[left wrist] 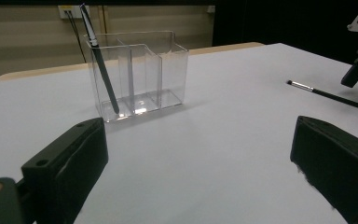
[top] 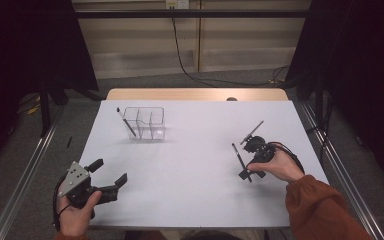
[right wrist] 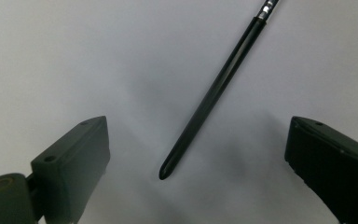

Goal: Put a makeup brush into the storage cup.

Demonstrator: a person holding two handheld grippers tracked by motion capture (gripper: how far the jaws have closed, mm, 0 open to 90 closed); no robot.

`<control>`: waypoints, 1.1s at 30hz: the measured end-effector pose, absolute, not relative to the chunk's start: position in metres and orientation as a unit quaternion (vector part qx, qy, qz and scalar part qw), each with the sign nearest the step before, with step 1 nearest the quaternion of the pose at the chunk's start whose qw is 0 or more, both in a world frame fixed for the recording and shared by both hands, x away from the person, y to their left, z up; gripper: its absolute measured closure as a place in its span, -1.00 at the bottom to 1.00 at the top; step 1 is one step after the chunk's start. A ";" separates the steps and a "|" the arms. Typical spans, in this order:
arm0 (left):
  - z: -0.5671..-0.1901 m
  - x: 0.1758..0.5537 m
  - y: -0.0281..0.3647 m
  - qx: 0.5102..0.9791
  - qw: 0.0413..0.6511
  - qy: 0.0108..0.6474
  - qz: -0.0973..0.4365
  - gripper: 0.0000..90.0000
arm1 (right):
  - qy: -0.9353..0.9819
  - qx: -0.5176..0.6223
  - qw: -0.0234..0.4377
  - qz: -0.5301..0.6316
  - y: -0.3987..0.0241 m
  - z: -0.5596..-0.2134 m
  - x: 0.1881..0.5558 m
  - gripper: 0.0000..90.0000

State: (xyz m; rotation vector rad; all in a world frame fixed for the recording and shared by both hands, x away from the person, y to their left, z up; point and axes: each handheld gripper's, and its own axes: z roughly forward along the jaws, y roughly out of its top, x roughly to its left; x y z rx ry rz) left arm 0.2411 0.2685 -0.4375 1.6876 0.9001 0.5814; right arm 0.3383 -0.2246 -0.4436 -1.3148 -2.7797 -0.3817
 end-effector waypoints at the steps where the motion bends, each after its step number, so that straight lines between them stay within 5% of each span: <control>1: -0.437 0.241 0.268 0.710 0.541 0.379 0.244 -0.91 | -0.897 -0.423 0.023 -0.123 -0.224 -0.445 0.339 -0.87; 12: -0.437 0.241 0.269 0.710 0.541 0.379 0.245 -0.91 | -0.900 -0.425 0.033 -0.095 -0.221 -0.452 0.340 -0.51; 33: -0.437 0.241 0.268 0.713 0.540 0.374 0.245 -0.91 | -0.899 -0.434 -0.015 -0.062 -0.211 -0.452 0.336 -0.20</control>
